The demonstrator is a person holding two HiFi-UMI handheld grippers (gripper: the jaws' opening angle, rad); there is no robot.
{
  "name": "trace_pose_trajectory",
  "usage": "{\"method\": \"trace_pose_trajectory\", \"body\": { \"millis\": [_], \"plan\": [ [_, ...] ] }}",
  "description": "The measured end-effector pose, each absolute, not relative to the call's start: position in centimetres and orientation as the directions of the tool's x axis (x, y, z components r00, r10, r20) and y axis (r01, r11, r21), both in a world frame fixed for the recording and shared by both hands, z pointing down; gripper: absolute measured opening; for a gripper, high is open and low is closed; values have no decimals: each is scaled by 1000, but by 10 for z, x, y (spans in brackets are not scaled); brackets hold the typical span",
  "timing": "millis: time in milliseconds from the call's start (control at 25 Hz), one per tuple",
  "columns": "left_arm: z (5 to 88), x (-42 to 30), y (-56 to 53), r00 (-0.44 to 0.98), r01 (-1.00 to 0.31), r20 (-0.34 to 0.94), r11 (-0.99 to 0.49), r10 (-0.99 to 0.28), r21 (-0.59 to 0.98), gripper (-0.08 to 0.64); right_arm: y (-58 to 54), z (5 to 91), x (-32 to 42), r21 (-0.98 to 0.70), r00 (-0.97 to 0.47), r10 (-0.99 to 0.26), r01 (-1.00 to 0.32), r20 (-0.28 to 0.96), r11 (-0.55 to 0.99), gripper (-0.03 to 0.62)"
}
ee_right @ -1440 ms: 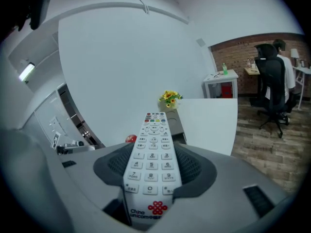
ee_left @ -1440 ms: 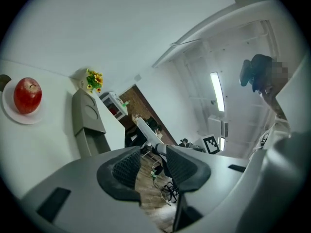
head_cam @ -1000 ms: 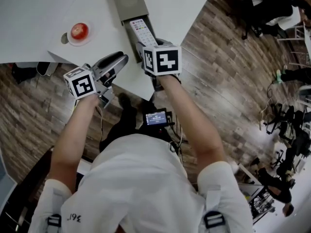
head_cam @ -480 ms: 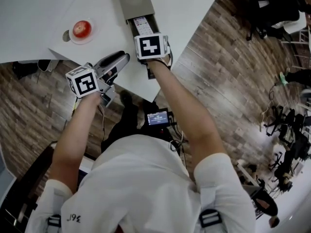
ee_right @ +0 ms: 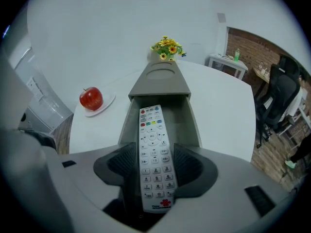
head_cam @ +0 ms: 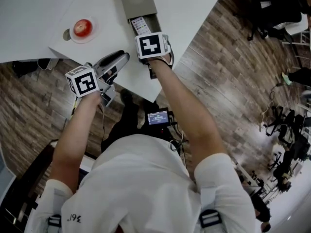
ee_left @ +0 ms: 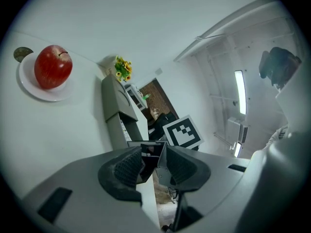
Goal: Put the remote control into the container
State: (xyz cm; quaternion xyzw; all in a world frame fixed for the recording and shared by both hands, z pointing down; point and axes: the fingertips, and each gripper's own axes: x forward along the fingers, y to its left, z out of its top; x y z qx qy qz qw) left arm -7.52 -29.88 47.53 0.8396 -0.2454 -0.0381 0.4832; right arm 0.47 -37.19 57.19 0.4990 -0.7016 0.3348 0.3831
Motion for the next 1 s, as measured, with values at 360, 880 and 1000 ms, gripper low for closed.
{"method": "trace_pose_trajectory", "body": {
  "millis": [360,880,1000],
  "plan": [
    [473,-75,-300,878,-365,166,-403,-449,839,153,-378,576,2,-107,-194,-430,-970,882,219,224],
    [475,-78,-298,869,-371,178,-368,-462,853,153,-391,559,21,-43,-140,-500,-979,855,201,224],
    [470,-77,-300,873,-362,160,-392,-462,846,153,-390,552,23,-29,-132,-508,-978,851,206,224]
  ]
}}
